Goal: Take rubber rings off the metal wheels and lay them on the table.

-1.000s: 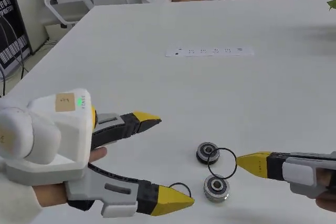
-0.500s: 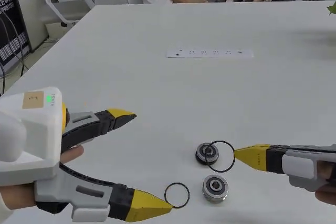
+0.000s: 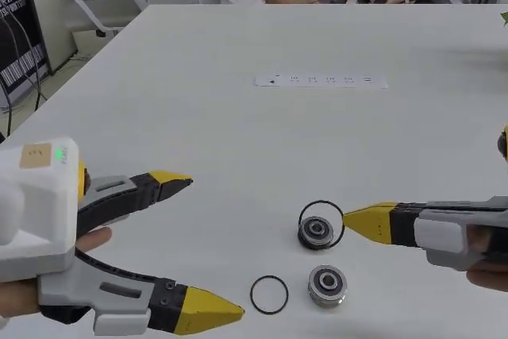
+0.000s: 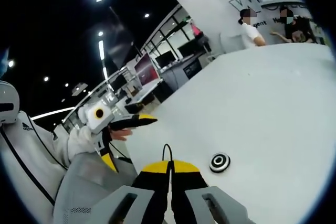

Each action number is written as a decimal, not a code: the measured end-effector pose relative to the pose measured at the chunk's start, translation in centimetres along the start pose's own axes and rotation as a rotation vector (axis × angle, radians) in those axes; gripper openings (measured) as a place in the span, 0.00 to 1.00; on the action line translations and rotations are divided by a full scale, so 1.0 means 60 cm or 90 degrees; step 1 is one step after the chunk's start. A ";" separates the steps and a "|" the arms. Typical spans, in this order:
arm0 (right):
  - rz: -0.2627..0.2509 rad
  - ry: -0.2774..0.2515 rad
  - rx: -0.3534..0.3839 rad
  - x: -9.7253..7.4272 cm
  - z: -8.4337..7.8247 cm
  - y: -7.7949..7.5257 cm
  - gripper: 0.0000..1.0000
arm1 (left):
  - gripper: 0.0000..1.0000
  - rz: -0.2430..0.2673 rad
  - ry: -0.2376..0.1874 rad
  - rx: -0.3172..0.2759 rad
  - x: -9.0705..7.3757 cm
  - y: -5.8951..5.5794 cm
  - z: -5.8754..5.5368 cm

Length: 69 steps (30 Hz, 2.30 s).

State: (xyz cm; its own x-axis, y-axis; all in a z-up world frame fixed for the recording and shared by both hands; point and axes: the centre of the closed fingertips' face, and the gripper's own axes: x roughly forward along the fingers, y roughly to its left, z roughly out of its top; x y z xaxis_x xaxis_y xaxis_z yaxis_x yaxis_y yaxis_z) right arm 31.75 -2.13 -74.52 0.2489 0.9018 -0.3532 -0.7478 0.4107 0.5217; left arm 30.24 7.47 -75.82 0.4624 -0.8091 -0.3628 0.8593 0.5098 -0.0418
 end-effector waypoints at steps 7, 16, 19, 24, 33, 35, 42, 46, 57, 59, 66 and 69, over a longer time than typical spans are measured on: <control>0.018 0.010 -0.012 0.017 0.007 0.011 0.00 | 1.00 -0.010 0.006 0.003 0.004 -0.005 -0.009; 0.029 0.047 -0.030 0.046 -0.002 0.012 0.00 | 1.00 -0.008 0.011 0.004 0.008 -0.002 -0.016; 0.032 0.060 -0.031 0.058 -0.008 0.007 0.00 | 1.00 -0.012 0.016 0.005 0.010 -0.005 -0.020; 0.039 0.088 -0.035 0.078 -0.023 0.007 0.00 | 1.00 -0.020 0.020 0.001 0.012 -0.008 -0.023; 0.035 0.147 -0.042 0.105 -0.060 -0.012 0.00 | 1.00 -0.027 0.019 -0.003 0.014 -0.010 -0.025; 0.031 0.158 -0.041 0.108 -0.067 -0.018 0.00 | 1.00 -0.030 0.020 -0.004 0.015 -0.011 -0.026; 0.017 0.185 -0.025 0.122 -0.091 -0.040 0.00 | 1.00 -0.033 0.020 -0.005 0.017 -0.012 -0.027; 0.005 0.203 -0.023 0.127 -0.103 -0.052 0.00 | 1.00 -0.035 0.021 -0.007 0.017 -0.013 -0.028; -0.017 0.212 -0.013 0.131 -0.114 -0.070 0.00 | 1.00 -0.039 0.027 -0.008 0.018 -0.013 -0.032; -0.021 0.216 -0.025 0.131 -0.115 -0.071 0.00 | 1.00 -0.039 0.027 -0.009 0.018 -0.013 -0.032; -0.029 0.216 -0.035 0.130 -0.116 -0.078 0.00 | 1.00 -0.041 0.035 -0.011 0.019 -0.015 -0.036; -0.034 0.214 -0.044 0.128 -0.114 -0.082 0.00 | 1.00 -0.041 0.035 -0.016 0.019 -0.014 -0.036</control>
State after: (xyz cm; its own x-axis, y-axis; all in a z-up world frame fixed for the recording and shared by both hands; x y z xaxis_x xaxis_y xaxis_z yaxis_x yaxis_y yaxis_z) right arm 33.13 1.89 -85.12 0.0807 0.7797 -0.6210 -0.7822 0.4357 0.4454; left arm 29.54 6.77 -78.23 0.3935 -0.8231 -0.4095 0.8806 0.4654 -0.0891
